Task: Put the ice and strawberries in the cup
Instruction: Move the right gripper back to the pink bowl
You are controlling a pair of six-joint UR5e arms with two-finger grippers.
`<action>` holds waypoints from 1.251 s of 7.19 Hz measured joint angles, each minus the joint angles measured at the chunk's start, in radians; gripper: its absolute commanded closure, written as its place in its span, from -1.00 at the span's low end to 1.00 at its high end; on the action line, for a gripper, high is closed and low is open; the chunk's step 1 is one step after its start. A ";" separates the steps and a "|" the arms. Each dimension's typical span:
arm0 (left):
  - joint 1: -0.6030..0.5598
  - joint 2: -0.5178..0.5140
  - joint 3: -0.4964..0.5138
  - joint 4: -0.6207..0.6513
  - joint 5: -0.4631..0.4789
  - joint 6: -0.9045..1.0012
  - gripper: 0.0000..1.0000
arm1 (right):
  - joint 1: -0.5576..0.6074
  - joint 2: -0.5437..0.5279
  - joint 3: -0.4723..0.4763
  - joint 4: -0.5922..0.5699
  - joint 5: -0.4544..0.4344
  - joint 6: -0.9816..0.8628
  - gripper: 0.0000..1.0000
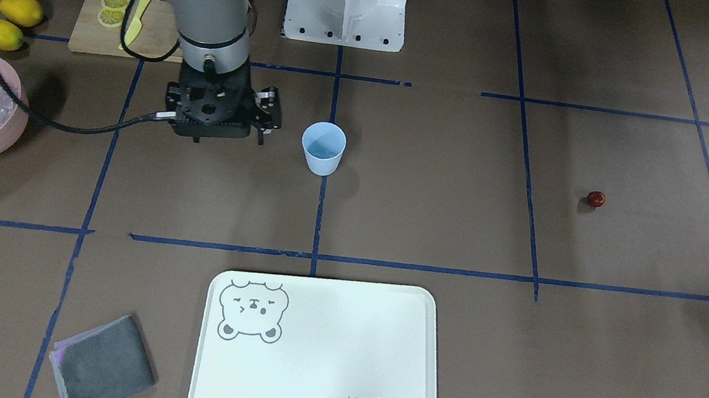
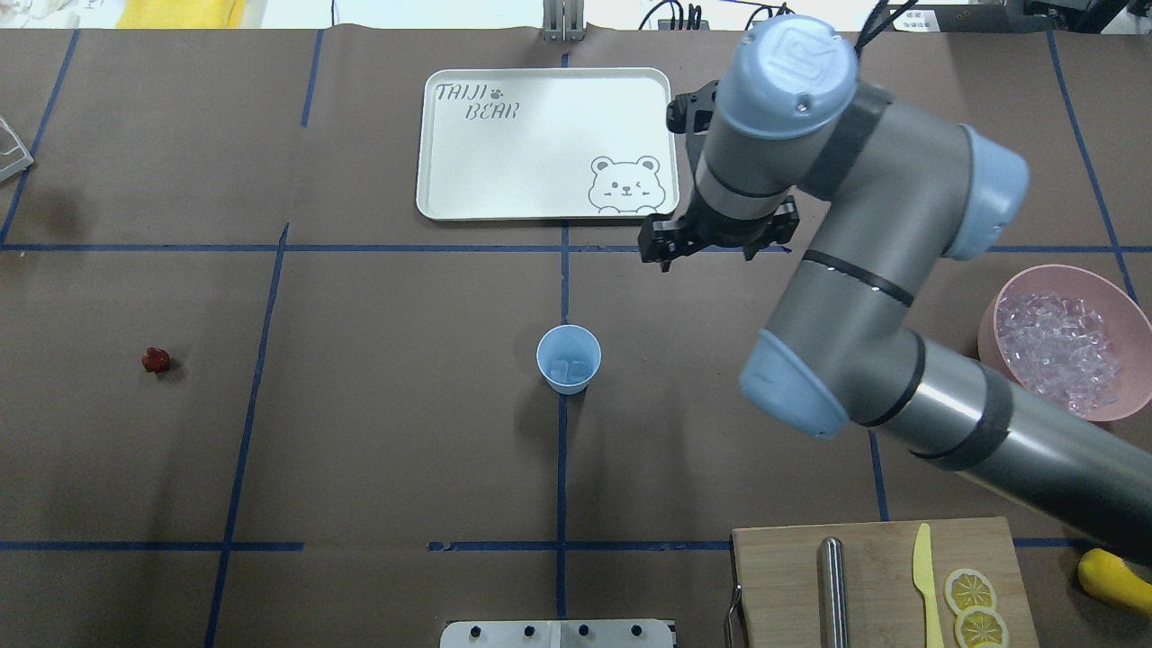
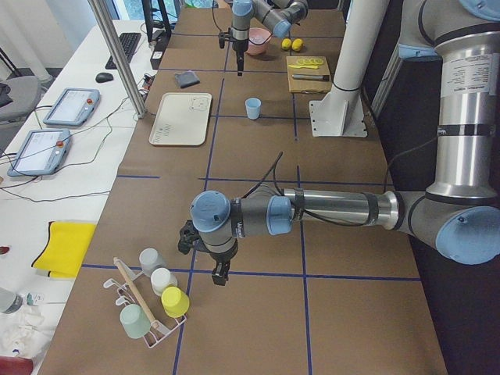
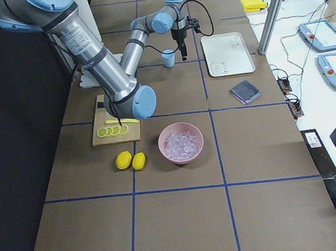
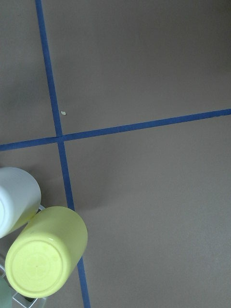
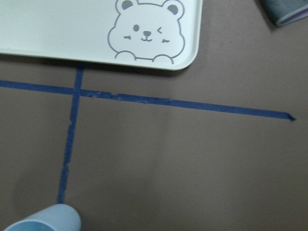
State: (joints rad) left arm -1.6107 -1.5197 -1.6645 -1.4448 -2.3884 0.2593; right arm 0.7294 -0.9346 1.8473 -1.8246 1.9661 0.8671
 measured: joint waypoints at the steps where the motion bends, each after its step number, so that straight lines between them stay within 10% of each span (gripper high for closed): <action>1: 0.000 0.000 -0.002 0.000 0.000 0.000 -1.00 | 0.053 -0.074 0.050 0.003 0.033 -0.094 -0.97; 7: 0.004 0.000 -0.008 -0.001 0.000 0.000 -1.00 | 0.368 -0.502 0.237 0.031 0.225 -0.608 -0.96; 9: 0.008 -0.001 -0.009 -0.002 -0.001 0.000 -1.00 | 0.405 -0.651 0.228 0.207 0.248 -0.608 -0.95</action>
State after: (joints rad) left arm -1.6030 -1.5212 -1.6735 -1.4465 -2.3898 0.2592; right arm 1.1341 -1.5861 2.0750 -1.6173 2.2145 0.2586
